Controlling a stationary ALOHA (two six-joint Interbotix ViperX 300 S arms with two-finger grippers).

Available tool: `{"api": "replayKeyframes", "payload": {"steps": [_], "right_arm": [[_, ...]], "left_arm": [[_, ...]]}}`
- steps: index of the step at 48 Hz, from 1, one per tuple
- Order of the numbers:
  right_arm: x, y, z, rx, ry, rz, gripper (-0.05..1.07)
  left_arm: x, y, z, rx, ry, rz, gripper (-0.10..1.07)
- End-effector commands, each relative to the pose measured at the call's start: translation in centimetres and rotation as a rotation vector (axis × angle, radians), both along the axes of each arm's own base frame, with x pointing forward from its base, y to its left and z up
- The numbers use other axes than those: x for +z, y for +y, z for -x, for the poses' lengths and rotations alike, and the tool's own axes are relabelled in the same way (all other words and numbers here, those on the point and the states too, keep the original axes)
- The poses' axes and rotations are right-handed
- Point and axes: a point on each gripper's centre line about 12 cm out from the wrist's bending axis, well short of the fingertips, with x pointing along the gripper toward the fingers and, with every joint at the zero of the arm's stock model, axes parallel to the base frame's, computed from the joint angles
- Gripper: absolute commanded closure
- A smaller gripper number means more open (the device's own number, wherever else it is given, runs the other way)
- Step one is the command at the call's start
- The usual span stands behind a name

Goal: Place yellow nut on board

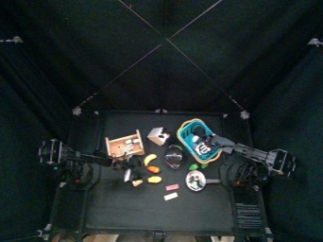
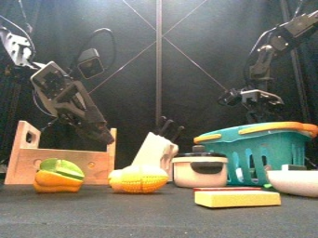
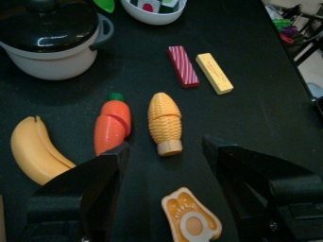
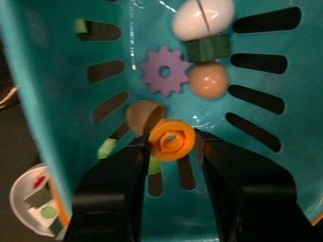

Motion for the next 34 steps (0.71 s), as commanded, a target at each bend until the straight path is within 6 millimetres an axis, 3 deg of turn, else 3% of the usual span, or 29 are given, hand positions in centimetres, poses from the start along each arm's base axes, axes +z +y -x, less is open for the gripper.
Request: {"api": "replayKeyframes", "payload": {"steps": [1,14,25,34], "right_arm": [[2.3,1.1,-1.1,0.034,-0.091,0.016,0.43],[4.1,4.2,-3.3,0.149,-0.186,0.004,0.43],[3.9,7.2,-6.5,0.258,-0.285,-0.015,0.43],[4.2,7.8,-7.5,0.290,-0.290,-0.011,0.43]], "left_arm": [[0.6,0.1,-0.2,0.003,-0.023,-0.003,0.02],[0.6,0.2,-0.2,0.003,-0.023,-0.004,0.02],[0.6,0.2,-0.1,0.006,-0.023,-0.003,0.02],[0.9,0.2,0.2,0.007,-0.034,-0.003,0.02]]}}
